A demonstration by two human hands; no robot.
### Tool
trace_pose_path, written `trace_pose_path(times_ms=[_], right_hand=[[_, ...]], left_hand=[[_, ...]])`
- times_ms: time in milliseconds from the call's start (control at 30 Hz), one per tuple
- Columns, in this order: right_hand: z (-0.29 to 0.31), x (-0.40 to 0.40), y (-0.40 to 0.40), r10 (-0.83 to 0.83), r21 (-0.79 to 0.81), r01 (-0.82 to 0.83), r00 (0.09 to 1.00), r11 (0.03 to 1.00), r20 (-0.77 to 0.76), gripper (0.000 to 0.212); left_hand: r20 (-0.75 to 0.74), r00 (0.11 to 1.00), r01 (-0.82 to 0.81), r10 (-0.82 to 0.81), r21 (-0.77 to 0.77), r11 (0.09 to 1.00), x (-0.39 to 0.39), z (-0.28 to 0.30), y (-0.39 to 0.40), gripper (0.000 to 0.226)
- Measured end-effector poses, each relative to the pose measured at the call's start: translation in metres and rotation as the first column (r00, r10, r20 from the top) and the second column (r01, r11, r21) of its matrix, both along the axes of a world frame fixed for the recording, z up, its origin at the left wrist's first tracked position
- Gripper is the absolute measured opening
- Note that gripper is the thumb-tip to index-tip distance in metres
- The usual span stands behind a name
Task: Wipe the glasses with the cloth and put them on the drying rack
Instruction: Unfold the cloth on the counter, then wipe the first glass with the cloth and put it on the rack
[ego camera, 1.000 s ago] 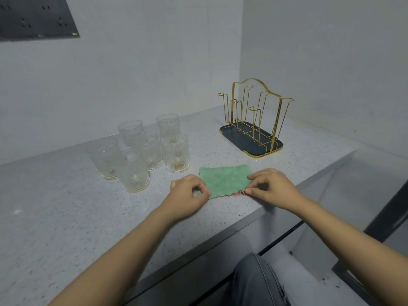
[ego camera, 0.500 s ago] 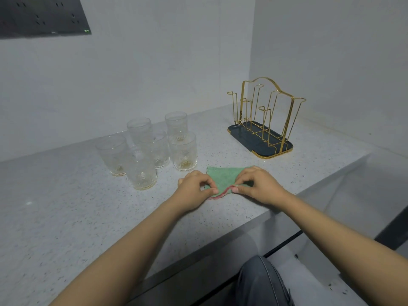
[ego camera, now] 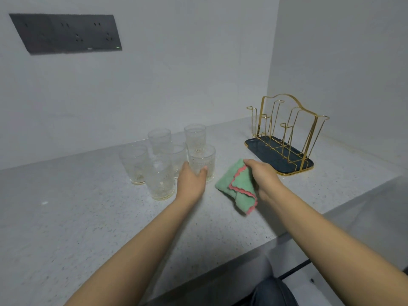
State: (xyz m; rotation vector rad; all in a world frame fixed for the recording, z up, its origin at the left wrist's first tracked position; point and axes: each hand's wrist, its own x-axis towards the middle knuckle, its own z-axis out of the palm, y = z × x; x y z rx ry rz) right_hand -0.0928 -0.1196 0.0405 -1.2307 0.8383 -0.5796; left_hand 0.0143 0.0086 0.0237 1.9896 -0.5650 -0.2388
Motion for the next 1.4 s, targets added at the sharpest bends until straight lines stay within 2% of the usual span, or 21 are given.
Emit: trace_pose_path(times_ms=[133, 267, 433, 567, 667, 767, 867, 933, 1000, 1100, 1167, 1233, 1333, 1400], right_hand=[[-0.012, 0.007, 0.001, -0.029, 0.049, 0.021, 0.988, 0.999, 0.152, 0.015], [-0.023, 0.007, -0.004, 0.001, 0.080, -0.022, 0.966, 0.997, 0.260, 0.016], [-0.023, 0.003, 0.001, 0.020, 0.042, -0.037, 0.936, 0.998, 0.351, 0.016], [-0.015, -0.002, 0.019, 0.054, -0.162, 0.010, 0.921, 0.987, 0.386, 0.013], [-0.009, -0.007, 0.041, 0.144, -0.351, 0.011, 0.899, 0.936, 0.413, 0.015], [-0.012, -0.007, 0.061, 0.215, -0.491, -0.020, 0.914, 0.871, 0.345, 0.012], [-0.010, -0.005, 0.070, 0.224, -0.619, -0.047, 0.951, 0.784, 0.212, 0.033], [-0.004, -0.002, 0.066, 0.226, -0.512, -0.068, 0.941, 0.856, 0.253, 0.041], [0.000, -0.005, 0.064, 0.211, -0.432, -0.069, 0.934, 0.899, 0.290, 0.043], [-0.007, -0.011, 0.080, 0.238, -0.549, -0.072, 0.942, 0.833, 0.236, 0.041], [-0.017, -0.014, 0.093, 0.232, -0.642, -0.064, 0.956, 0.764, 0.180, 0.041], [-0.018, -0.010, 0.090, 0.199, -0.659, -0.046, 0.967, 0.751, 0.160, 0.042], [-0.009, 0.000, 0.067, 0.140, -0.473, -0.036, 0.972, 0.880, 0.188, 0.044], [-0.009, 0.004, 0.064, 0.136, -0.448, -0.031, 0.970, 0.894, 0.203, 0.044]], left_hand=[[-0.111, 0.994, -0.010, -0.001, -0.101, 0.995, 0.006, -0.006, -0.011, 0.078], [-0.149, 0.988, -0.052, 0.024, -0.183, 0.982, 0.011, -0.011, -0.024, 0.090], [-0.168, 0.985, -0.080, 0.039, -0.243, 0.967, 0.018, -0.016, -0.027, 0.071], [-0.190, 0.978, 0.021, -0.083, -0.311, 0.950, 0.006, -0.011, -0.019, 0.055], [-0.261, 0.939, 0.109, -0.223, -0.389, 0.915, -0.007, -0.006, -0.019, 0.058], [-0.349, 0.873, 0.150, -0.340, -0.470, 0.870, -0.017, 0.003, -0.014, 0.073], [-0.346, 0.864, 0.172, -0.366, -0.480, 0.860, -0.025, 0.006, -0.004, 0.063], [-0.345, 0.857, 0.189, -0.382, -0.479, 0.857, -0.030, 0.003, 0.001, 0.048], [-0.381, 0.827, 0.188, -0.414, -0.506, 0.842, -0.035, 0.004, 0.005, 0.049], [-0.444, 0.802, 0.100, -0.399, -0.559, 0.823, -0.032, 0.011, 0.005, 0.058], [-0.430, 0.808, 0.114, -0.402, -0.556, 0.824, -0.027, 0.011, 0.004, 0.070], [-0.428, 0.811, 0.119, -0.399, -0.548, 0.828, -0.026, 0.009, 0.004, 0.073], [-0.420, 0.809, 0.145, -0.412, -0.537, 0.831, -0.030, 0.002, 0.000, 0.055], [-0.390, 0.856, 0.104, -0.339, -0.512, 0.853, -0.030, -0.001, -0.004, 0.043]])
